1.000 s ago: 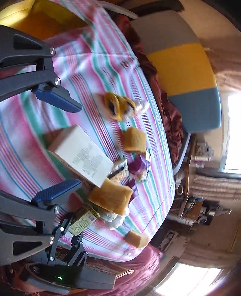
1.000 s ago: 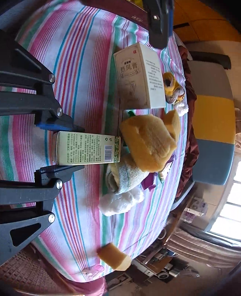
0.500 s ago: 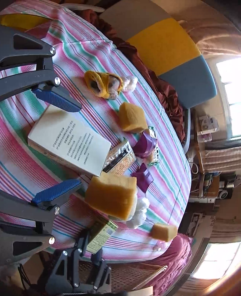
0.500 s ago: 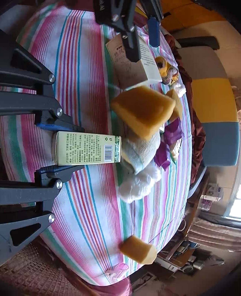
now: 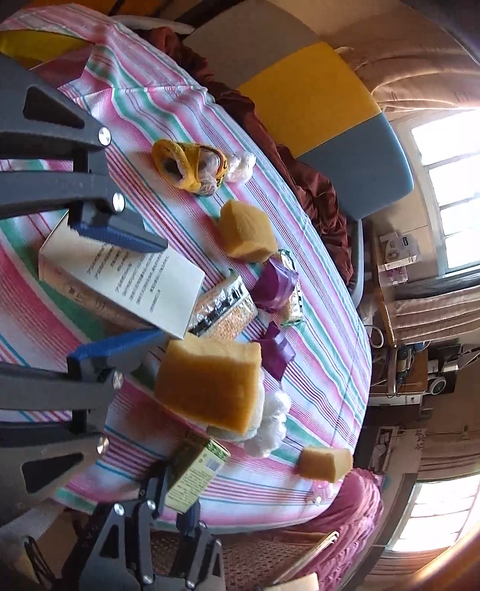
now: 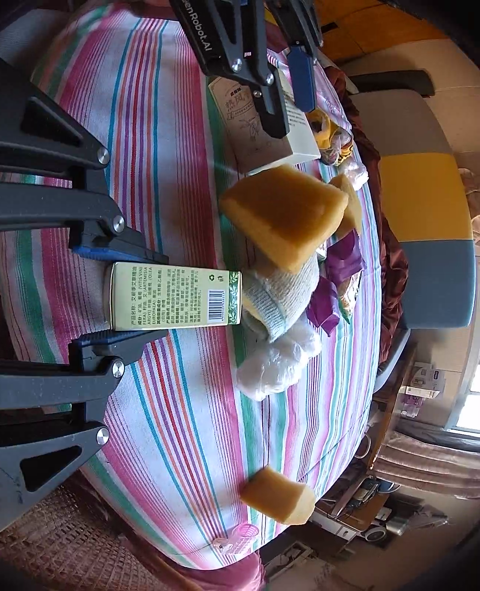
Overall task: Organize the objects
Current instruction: 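Grasp the large white carton with the left tool while the right tool holds the green box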
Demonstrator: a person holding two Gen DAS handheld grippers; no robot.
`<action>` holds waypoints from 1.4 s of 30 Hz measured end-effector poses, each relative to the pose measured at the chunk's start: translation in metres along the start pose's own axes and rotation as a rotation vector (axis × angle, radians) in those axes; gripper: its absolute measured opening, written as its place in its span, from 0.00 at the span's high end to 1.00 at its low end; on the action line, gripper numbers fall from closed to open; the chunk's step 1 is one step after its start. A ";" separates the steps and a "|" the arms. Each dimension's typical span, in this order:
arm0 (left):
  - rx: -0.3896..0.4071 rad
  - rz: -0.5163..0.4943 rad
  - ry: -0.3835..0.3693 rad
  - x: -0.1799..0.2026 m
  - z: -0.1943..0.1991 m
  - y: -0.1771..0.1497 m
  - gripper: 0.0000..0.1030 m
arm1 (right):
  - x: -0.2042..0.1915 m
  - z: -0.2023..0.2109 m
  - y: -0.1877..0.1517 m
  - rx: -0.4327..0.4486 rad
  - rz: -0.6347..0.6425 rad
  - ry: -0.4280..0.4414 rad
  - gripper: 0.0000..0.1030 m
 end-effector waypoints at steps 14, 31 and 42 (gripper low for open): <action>0.030 0.112 -0.049 -0.002 0.009 -0.004 0.71 | -0.008 0.003 -0.003 0.002 0.010 0.025 0.70; -0.014 0.049 0.018 -0.012 -0.013 -0.007 0.34 | -0.010 0.000 -0.005 0.002 0.002 0.055 0.70; -0.007 -0.016 0.045 -0.003 0.000 -0.015 0.45 | -0.018 0.006 -0.006 0.008 0.031 0.070 0.71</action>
Point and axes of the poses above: each gripper's, at about its wrist camera, not at the fingertips, and z roughly against the way its jaws point, x to its right, y to its top, the point moved 7 cm from there along -z, roughly the way its jaws point, and after that the axes turned 6 degrees about -z, right-handed, at the moved point
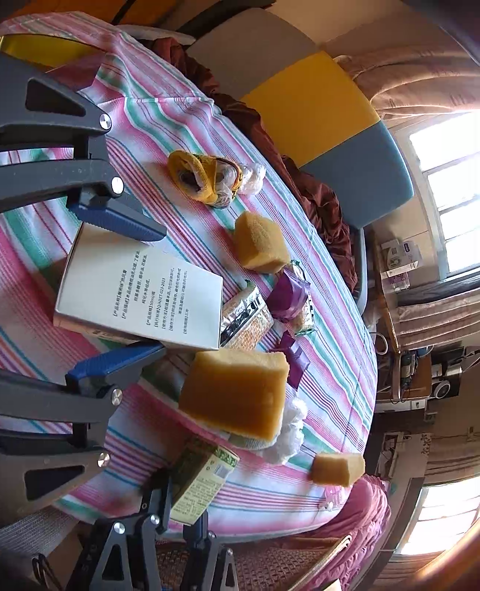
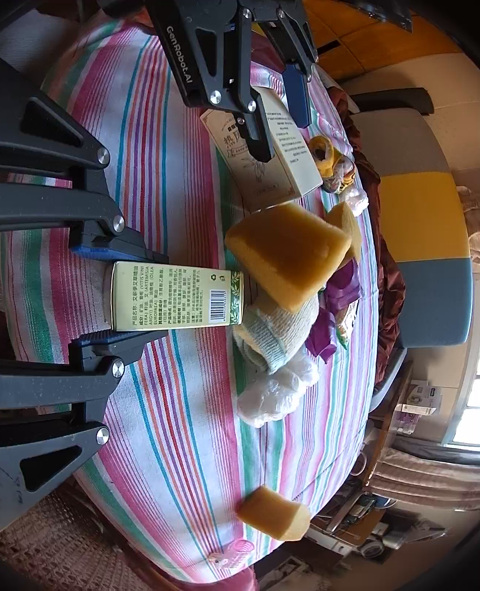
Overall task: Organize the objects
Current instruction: 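Grasp the large white carton with the left tool while the right tool holds the green box, then carry both boxes to the gold tray, lower the white carton and open the left tool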
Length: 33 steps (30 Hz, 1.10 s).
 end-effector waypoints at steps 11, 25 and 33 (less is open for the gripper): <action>-0.037 0.087 -0.110 0.000 -0.015 -0.003 0.50 | -0.002 0.000 -0.002 -0.009 0.007 -0.004 0.71; 0.068 0.310 -0.120 -0.045 0.060 -0.028 0.52 | -0.035 0.019 0.006 0.023 0.078 0.040 0.71; 0.087 0.510 -0.071 -0.115 0.099 -0.084 0.52 | -0.093 0.034 0.022 0.070 0.196 0.070 0.71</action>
Point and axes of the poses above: each gripper's, at about its wrist camera, not at the fingertips, and z roughly against the way its jaws point, x to its right, y to its top, the point moved 7 cm from there along -z, roughly the way its jaws point, and after that the axes turned 6 degrees about -z, right-handed, at the moved point
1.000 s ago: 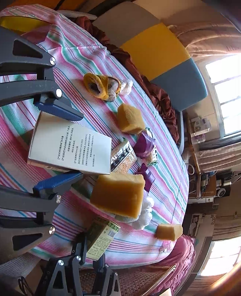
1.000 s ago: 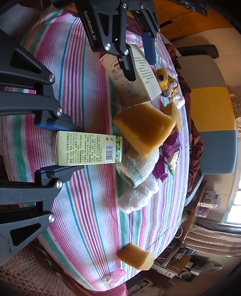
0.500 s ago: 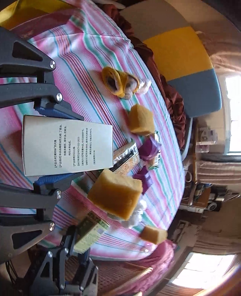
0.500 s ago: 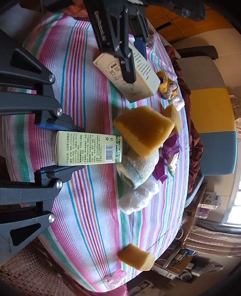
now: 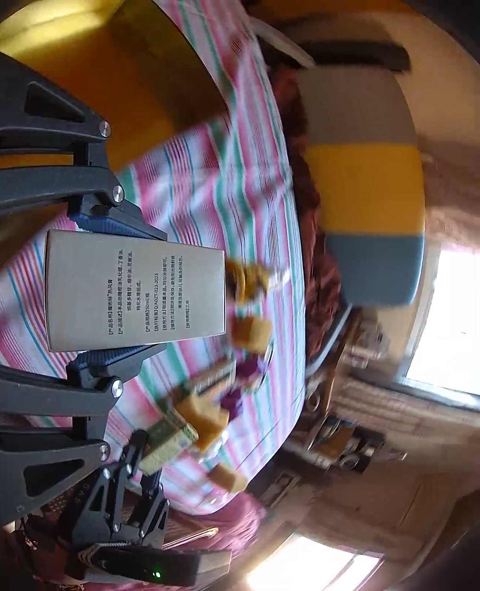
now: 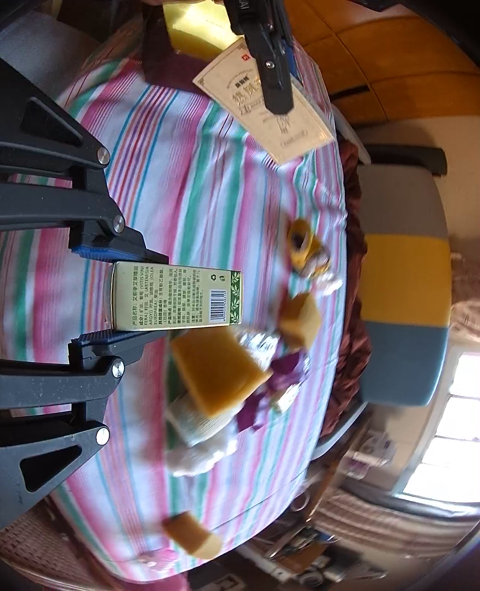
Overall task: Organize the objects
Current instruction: 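Carry both boxes to the gold tray, lower the white carton and open the left tool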
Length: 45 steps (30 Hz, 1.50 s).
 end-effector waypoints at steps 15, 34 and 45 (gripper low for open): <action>-0.038 0.303 0.272 -0.189 0.050 -0.067 0.52 | -0.133 0.014 0.045 0.042 0.132 0.184 0.71; -0.165 0.411 0.517 -0.280 0.051 -0.100 0.50 | -0.271 -0.006 0.047 -0.070 0.244 0.372 0.70; 0.012 0.541 0.507 -0.276 0.104 -0.088 0.43 | -0.294 -0.026 0.036 -0.159 0.248 0.391 0.70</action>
Point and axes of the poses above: each gripper's, at about its wrist camera, not at the fingertips, and z roughly against the way its jaws point, x to its right, y to its top, the point moved 7 cm from there along -z, roughly the way its jaws point, and after that the axes turned 6 degrees about -z, right-handed, at the moved point
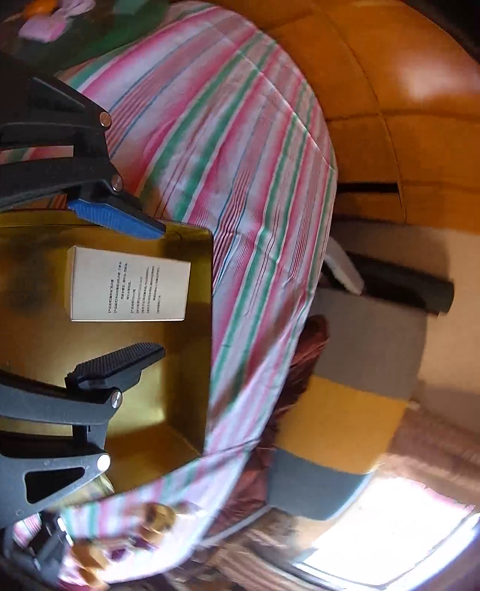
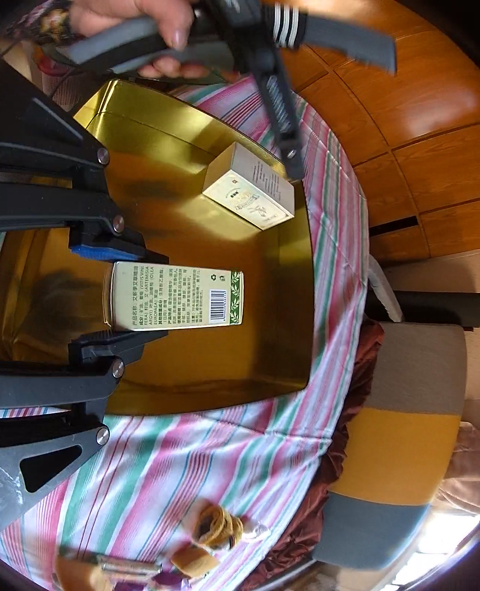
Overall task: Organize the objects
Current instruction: 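Carry both boxes to the gold tray, lower the white carton and open the left tool, then lower the green box into the tray beside the carton and open the right tool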
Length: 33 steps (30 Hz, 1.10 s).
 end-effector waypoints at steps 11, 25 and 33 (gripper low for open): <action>0.020 0.124 0.046 -0.032 0.016 -0.004 0.43 | -0.038 -0.070 0.025 -0.114 -0.085 0.066 0.70; 0.057 0.179 -0.008 -0.029 0.024 -0.007 0.43 | -0.046 -0.068 0.056 -0.023 -0.103 0.044 0.39; 0.055 0.130 -0.078 0.007 0.027 -0.016 0.43 | -0.025 -0.022 0.050 0.045 -0.085 0.021 0.32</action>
Point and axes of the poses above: each gripper's, at about its wrist camera, not at the fingertips, and z roughly against the way its jaws point, x to its right, y to its top, the point moved 7 cm from there along -z, roughly the way its jaws point, and after that the axes turned 6 degrees about -z, right-handed, at the moved point
